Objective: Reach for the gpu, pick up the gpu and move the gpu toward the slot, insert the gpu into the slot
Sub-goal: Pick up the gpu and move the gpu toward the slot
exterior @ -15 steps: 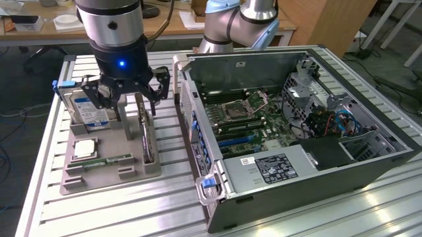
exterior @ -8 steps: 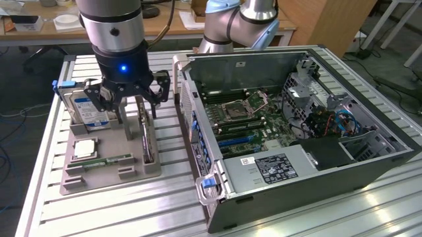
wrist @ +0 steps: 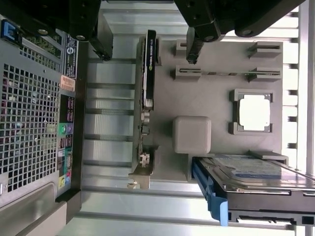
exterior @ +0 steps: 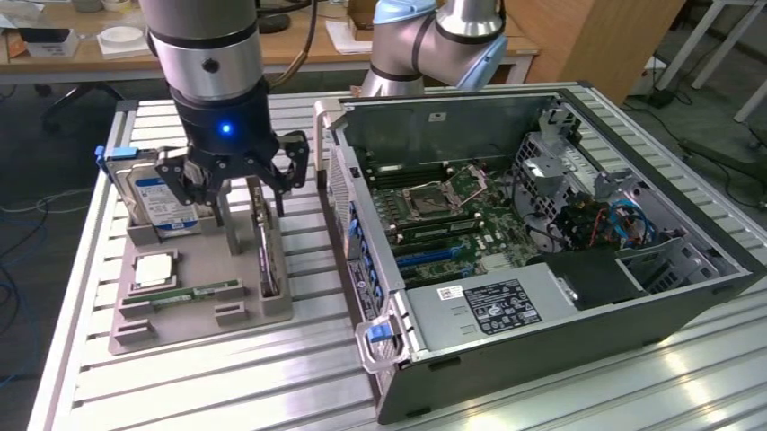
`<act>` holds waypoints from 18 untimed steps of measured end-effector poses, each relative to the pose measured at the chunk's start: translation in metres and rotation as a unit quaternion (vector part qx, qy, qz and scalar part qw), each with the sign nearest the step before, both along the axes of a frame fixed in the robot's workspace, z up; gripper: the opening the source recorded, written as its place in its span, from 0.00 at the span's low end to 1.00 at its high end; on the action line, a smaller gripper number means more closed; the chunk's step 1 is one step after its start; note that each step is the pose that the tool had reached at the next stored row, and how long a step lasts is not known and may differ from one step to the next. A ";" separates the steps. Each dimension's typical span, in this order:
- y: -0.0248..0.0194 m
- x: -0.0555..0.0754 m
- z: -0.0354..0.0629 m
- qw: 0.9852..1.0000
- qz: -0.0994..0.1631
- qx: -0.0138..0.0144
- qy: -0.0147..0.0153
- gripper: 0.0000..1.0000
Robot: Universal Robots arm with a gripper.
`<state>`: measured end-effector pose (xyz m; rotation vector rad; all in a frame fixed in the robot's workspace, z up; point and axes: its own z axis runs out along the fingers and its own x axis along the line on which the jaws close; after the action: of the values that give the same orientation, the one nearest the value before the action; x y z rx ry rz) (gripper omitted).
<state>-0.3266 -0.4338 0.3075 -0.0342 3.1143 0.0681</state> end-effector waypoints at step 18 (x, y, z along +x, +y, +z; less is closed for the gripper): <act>0.0057 0.000 -0.0240 1.000 0.001 0.003 0.000 0.71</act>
<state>-0.3263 -0.4281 0.2836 -0.0369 3.1141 0.0762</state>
